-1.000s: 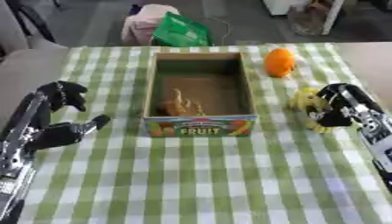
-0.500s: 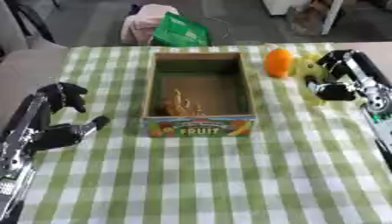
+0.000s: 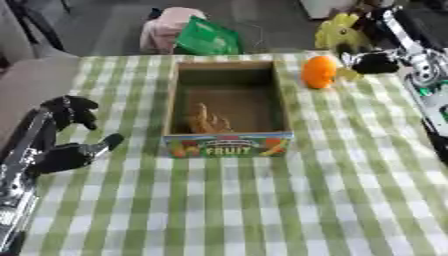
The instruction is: Pick up objects on the table and place them in the box.
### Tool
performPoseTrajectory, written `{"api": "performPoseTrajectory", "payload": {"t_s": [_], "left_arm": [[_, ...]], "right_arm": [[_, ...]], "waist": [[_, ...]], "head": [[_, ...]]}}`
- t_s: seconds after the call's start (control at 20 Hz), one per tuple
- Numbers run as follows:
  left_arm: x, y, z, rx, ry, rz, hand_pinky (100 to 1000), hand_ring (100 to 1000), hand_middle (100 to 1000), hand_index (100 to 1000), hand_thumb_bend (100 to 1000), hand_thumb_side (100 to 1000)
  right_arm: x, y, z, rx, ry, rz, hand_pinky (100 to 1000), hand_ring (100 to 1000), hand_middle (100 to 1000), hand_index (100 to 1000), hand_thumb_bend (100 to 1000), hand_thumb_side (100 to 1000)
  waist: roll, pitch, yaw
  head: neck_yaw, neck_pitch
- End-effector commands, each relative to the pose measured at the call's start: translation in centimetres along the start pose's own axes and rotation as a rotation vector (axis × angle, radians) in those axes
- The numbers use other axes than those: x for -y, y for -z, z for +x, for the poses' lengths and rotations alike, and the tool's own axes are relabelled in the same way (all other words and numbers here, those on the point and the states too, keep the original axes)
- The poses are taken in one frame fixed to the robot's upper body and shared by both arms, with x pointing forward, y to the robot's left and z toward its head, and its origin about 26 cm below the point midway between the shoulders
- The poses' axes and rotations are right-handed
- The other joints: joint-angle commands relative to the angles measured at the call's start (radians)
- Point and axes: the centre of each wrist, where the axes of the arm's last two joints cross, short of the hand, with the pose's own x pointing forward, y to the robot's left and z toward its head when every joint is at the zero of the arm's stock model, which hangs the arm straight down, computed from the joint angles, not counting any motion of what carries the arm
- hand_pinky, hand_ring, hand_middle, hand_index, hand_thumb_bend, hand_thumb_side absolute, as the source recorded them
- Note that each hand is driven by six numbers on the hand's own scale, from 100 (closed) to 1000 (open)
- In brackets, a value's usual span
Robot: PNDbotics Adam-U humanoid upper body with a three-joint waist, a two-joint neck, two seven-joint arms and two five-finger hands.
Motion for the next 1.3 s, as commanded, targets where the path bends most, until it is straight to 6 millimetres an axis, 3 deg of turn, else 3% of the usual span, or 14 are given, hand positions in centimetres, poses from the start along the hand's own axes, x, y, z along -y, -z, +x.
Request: {"api": "performPoseTrajectory", "payload": {"t_s": [0.05,0.1,0.25,0.5,0.55,0.8,1.05,1.25,1.3], "left_arm": [[-0.3,0.5,1.0,0.04,0.004,-0.005,700,493,465,653,645,100],[-0.2,0.6,1.1,0.044,0.001,-0.007,700,493,465,653,644,100],[0.0,0.9,1.3,0.058,-0.007,-0.014,701,493,465,653,645,100],[0.1,1.0,1.4,0.062,-0.009,-0.017,701,493,465,653,645,100],[0.1,1.1,1.6,0.068,-0.012,-0.018,702,493,465,653,643,100],[0.7,1.7,2.3,0.099,-0.031,-0.04,701,494,466,652,646,100],[0.8,1.8,2.4,0.106,-0.035,-0.043,701,496,467,654,645,100],[0.8,1.9,2.5,0.108,-0.036,-0.044,701,497,467,655,644,100],[0.8,1.8,2.4,0.107,-0.036,-0.044,701,497,467,655,644,100]], "right_arm": [[-0.6,1.5,1.1,0.009,-0.035,-0.012,564,451,366,444,288,100],[-1.1,1.8,1.6,0.015,-0.044,-0.002,565,453,369,448,248,100],[-2.7,2.6,2.6,0.036,-0.069,0.021,569,462,381,462,252,100],[-3.4,2.8,2.6,0.043,-0.088,0.026,569,462,381,462,252,100],[-3.5,2.8,2.7,0.046,-0.09,0.031,580,494,420,499,263,100],[-7.6,3.0,4.8,0.055,-0.082,0.08,587,508,441,522,288,100],[-9.5,2.9,6.2,0.111,-0.137,0.106,601,527,465,548,349,100],[-10.5,2.6,6.5,0.165,-0.187,0.179,640,610,552,663,388,100],[-10.6,2.6,6.5,0.18,-0.199,0.197,673,687,627,744,408,100]], "waist": [[0.003,-0.012,0.008],[0.004,-0.01,0.013],[0.007,-0.007,0.024],[0.008,-0.006,0.027],[0.01,-0.003,0.03],[0.018,0.006,0.067],[0.018,0.009,0.072],[0.018,0.009,0.073],[0.018,0.008,0.072]], "head": [[-0.012,-0.007],[-0.016,-0.009],[-0.027,-0.015],[-0.03,-0.017],[-0.035,-0.021],[-0.064,-0.032],[-0.071,-0.035],[-0.069,-0.036],[-0.069,-0.037]]}}
